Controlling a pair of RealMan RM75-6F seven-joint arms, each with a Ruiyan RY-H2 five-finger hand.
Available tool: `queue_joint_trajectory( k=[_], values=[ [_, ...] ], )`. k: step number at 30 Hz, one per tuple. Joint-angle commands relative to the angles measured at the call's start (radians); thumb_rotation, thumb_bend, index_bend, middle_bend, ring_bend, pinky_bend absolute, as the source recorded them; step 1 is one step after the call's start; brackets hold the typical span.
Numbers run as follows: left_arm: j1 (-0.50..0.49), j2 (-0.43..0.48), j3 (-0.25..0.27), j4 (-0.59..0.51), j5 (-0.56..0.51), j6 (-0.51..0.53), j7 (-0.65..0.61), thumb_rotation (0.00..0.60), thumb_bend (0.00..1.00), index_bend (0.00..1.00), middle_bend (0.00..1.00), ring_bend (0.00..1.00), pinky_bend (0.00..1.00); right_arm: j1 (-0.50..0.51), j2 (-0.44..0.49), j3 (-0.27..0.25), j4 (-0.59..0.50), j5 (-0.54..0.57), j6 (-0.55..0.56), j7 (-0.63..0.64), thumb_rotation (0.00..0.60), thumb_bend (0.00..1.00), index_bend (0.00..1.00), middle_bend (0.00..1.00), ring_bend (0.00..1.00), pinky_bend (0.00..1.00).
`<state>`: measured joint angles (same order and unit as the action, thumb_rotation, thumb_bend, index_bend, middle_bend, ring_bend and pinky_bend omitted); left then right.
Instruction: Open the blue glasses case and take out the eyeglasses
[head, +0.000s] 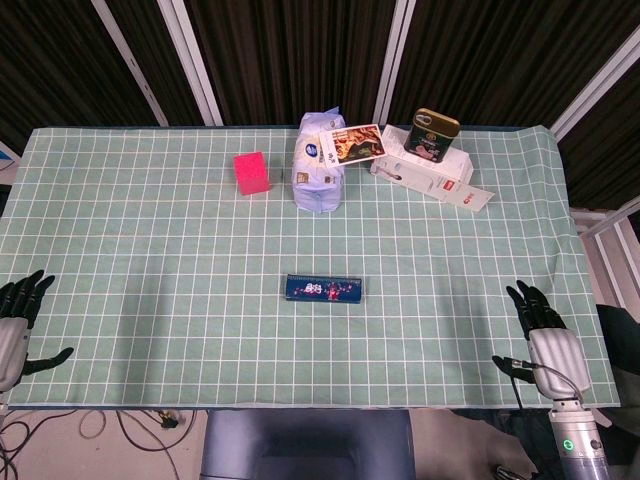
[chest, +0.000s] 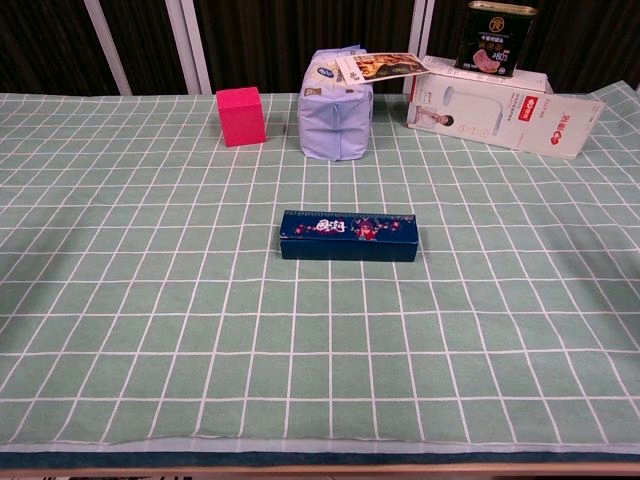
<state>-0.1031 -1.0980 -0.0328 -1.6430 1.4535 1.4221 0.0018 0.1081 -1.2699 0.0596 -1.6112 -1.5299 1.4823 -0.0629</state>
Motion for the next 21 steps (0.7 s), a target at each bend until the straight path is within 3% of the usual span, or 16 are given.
queue_joint_trajectory(
  k=[1, 21],
  values=[
    [0.0, 0.0, 0.0, 0.0, 0.0, -0.001, 0.002, 0.6, 0.0, 0.0, 0.0, 0.0, 0.0, 0.0, 0.001, -0.001, -0.001, 0.001, -0.001, 0.001, 0.6, 0.08, 0.0, 0.0, 0.0, 0.24],
    [-0.005, 0.0, -0.008, 0.01, -0.019, -0.013, -0.02, 0.6, 0.0, 0.0, 0.0, 0.0, 0.0, 0.015, 0.019, 0.005, -0.066, 0.011, -0.03, -0.038, 0.6, 0.08, 0.0, 0.0, 0.0, 0.24]
  ],
)
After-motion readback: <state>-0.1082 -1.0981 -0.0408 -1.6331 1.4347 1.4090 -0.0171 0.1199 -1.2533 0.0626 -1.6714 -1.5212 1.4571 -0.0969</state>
